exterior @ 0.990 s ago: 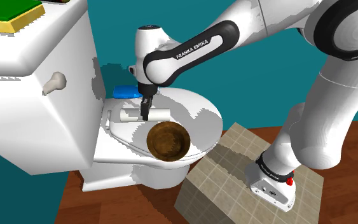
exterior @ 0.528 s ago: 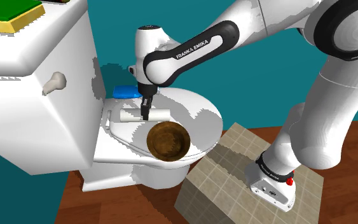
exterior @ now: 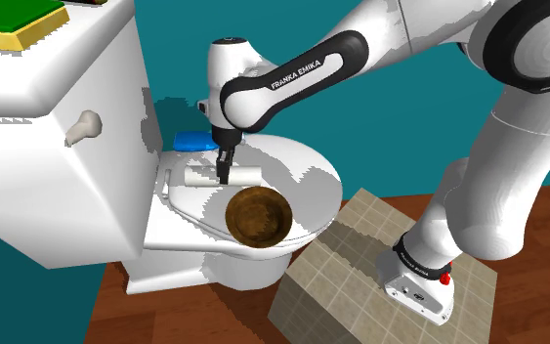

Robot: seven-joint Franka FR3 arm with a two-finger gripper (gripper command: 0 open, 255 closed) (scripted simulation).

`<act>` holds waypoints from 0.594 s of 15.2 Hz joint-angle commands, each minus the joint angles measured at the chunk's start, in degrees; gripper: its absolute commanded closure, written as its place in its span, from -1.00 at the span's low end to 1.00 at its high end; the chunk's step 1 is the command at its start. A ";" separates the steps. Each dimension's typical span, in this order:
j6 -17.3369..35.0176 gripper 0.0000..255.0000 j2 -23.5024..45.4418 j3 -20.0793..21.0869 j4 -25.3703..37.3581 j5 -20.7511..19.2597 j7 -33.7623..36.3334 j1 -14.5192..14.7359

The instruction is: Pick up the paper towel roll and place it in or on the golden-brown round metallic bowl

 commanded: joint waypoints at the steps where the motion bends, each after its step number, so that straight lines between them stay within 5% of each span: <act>1: -1.06 1.00 -0.61 -0.01 0.43 0.02 0.03 -0.03; 9: -6.70 1.00 -3.59 0.00 3.09 0.13 0.18 -0.12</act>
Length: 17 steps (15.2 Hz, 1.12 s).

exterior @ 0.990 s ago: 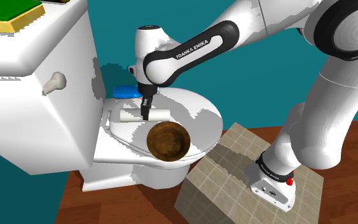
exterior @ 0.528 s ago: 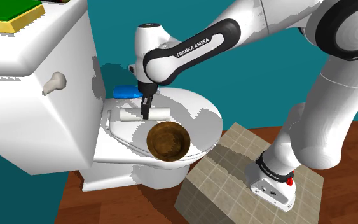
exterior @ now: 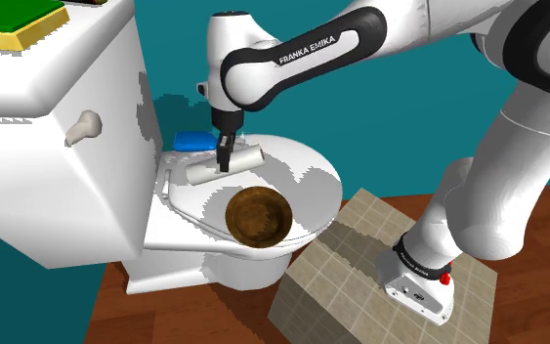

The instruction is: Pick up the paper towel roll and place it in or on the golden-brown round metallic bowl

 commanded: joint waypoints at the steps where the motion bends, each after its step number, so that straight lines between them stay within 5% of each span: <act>1: -1.42 1.00 -0.47 0.02 0.93 0.00 0.11 0.01; 14: -10.21 1.00 -3.57 -0.01 6.62 0.07 0.42 -0.09; 17: -9.01 1.00 -9.62 0.86 -0.51 0.76 1.85 0.81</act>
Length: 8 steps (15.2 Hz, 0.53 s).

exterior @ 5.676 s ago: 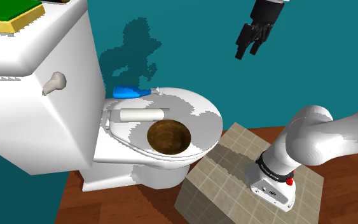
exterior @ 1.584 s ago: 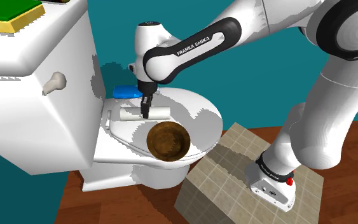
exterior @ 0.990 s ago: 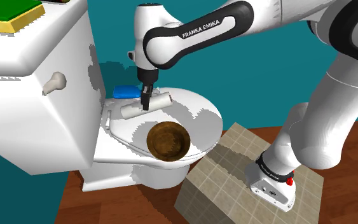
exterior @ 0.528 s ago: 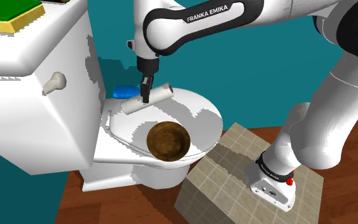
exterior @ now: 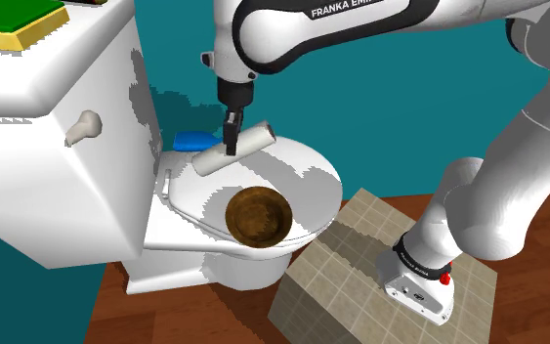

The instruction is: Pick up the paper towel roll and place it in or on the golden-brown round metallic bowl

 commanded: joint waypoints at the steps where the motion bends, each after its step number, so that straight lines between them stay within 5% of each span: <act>1: 0.69 1.00 -3.67 0.60 -4.27 0.48 0.96 0.60; 8: 1.01 1.00 -17.40 3.26 -17.93 3.09 4.77 3.27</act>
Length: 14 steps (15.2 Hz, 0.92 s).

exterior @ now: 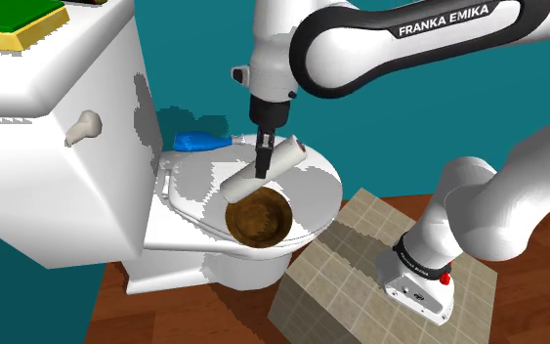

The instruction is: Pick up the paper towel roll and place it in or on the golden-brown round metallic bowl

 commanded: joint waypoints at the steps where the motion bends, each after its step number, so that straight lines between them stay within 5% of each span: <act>1: 0.10 1.00 -3.51 1.04 -3.48 0.93 1.49 1.00; 14: 10.82 1.00 0.55 1.69 -10.16 1.19 1.09 1.11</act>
